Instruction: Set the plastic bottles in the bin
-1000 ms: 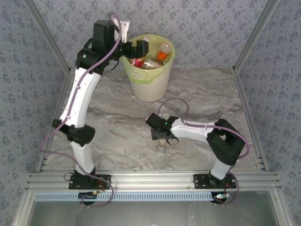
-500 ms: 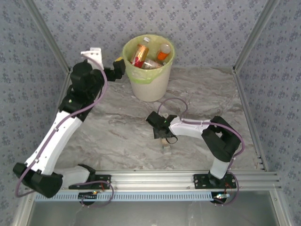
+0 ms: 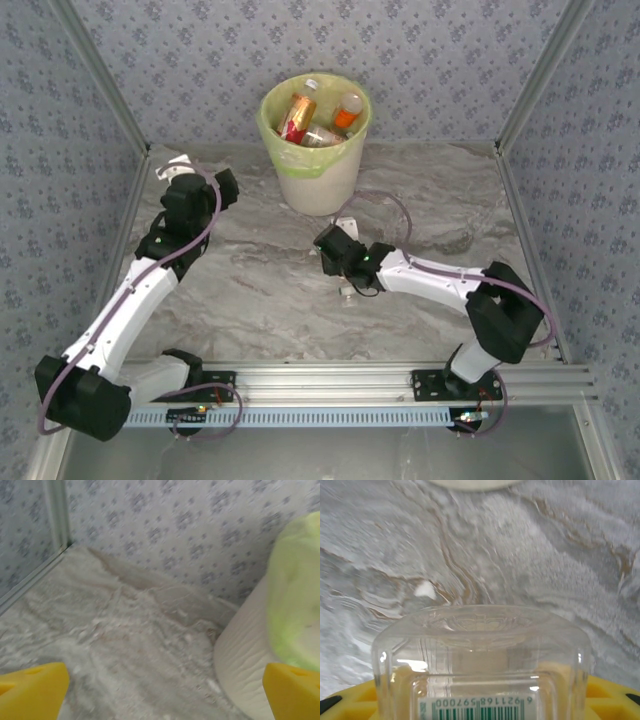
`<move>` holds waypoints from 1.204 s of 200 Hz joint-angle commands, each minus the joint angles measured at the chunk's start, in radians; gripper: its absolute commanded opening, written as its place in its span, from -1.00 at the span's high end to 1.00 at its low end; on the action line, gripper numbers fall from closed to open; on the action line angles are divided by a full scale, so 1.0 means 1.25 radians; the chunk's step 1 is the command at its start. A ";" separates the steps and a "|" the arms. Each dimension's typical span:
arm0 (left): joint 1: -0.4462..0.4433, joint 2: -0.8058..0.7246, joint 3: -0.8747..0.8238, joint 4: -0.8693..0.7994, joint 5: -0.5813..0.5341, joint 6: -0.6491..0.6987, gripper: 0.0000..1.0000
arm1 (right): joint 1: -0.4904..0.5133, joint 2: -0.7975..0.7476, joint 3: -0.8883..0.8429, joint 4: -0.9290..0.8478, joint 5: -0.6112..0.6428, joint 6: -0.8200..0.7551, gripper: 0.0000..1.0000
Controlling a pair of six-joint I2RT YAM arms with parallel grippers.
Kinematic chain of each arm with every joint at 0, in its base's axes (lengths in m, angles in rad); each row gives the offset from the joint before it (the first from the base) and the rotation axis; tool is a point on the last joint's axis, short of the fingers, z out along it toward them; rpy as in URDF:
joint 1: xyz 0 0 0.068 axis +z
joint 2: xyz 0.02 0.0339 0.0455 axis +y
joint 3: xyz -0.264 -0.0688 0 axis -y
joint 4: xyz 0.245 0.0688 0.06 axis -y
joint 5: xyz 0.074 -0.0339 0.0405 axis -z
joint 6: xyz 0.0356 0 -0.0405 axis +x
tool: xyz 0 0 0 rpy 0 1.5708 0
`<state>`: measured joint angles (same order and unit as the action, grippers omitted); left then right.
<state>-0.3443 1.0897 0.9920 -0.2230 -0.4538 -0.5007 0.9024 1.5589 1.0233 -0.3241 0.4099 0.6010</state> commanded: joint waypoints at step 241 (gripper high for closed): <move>0.130 -0.113 -0.165 -0.077 0.004 -0.132 -0.99 | -0.335 0.393 0.984 0.080 -0.268 -0.134 0.11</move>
<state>-0.1913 0.9886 0.7933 -0.2981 -0.4343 -0.6746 0.4892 1.9575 2.1098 -0.1543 0.0563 0.4500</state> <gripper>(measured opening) 0.994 0.560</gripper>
